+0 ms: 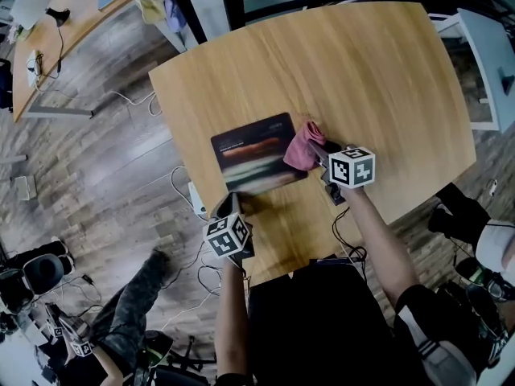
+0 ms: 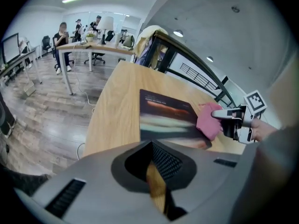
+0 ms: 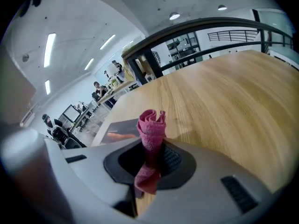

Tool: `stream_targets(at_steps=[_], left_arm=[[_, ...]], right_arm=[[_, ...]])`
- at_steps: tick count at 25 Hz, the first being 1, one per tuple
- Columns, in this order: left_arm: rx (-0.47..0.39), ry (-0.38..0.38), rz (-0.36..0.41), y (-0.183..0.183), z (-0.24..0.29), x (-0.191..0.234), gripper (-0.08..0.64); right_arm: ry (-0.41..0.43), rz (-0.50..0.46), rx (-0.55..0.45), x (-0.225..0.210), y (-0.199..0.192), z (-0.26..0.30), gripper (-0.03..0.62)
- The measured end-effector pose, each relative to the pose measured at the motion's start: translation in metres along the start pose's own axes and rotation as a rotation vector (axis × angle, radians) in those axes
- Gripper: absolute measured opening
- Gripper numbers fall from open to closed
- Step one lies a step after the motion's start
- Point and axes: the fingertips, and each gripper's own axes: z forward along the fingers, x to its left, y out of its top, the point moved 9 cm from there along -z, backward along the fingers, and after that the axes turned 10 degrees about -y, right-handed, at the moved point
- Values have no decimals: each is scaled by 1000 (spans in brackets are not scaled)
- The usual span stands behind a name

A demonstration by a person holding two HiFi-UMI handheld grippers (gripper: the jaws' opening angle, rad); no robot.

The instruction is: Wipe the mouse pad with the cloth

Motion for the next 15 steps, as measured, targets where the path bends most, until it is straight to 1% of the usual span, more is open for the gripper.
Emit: stream_targets(at_steps=[2,4,6,8,11,13,15], left_arm=[[-39,-15,28,16,-11,7,23],[-71,-49,55,38,-17,15,23],[-64,-98,106,64,-16,22,23],[-28,-163,168,89,-7,26,23],[45,-252,264,119,14,23,23],[104,-283,336,132,30,18,23],[155,-310,385,140,46,14,23]], right_arm=[[27,-3,-30,11,2,-15,63],[52,-25,-45,22,2,-30,63],[78,-49,-46,35,-2,-43,63],[117,-66,-33,52,-8,-51,63],[202,-85,6,84,-19,-57,63],[274,-104,47,111,-30,-57,63],[350,-131,106,137,-43,-51,63]])
